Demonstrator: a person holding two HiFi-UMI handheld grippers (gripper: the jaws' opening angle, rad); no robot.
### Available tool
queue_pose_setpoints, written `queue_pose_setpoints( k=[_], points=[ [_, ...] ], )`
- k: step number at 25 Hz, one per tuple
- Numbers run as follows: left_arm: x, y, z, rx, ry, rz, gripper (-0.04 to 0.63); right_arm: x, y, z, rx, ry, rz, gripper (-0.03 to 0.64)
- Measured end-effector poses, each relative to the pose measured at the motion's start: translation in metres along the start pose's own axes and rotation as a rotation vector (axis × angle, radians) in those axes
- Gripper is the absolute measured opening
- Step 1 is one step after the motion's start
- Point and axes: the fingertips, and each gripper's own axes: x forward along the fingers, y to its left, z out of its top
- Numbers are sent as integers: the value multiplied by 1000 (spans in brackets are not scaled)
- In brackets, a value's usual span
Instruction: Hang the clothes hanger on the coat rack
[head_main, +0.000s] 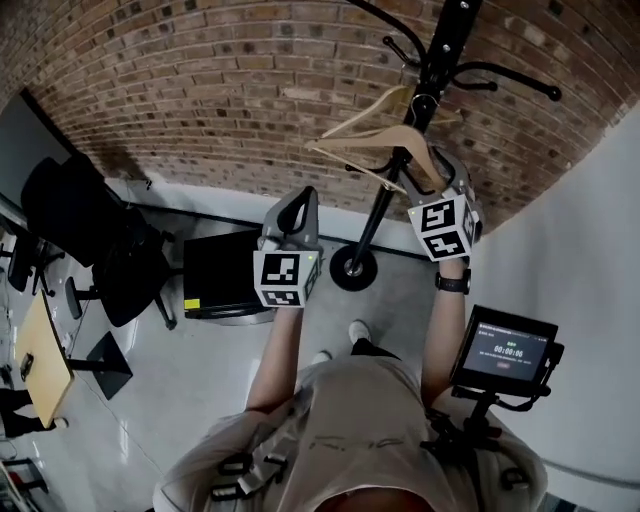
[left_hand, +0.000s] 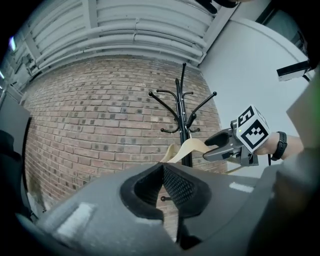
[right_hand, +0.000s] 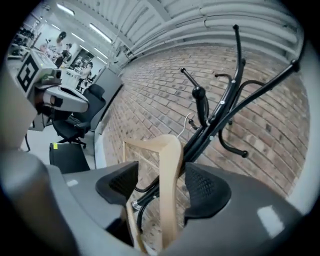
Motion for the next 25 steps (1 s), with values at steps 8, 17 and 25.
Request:
queue_pose_setpoints(
  k=[8,17,25],
  points=[
    [-32,-44,22,-19,-51,-120,2,-68,48,6,332,-148,19,207],
    [-62,-130,37,0,-43,-259,2,-155,67,14,503,-247,-20,7],
    [-130,-213,52,27,-40,-239,2,-271,70,-15,548,-294,-49,0]
  ],
)
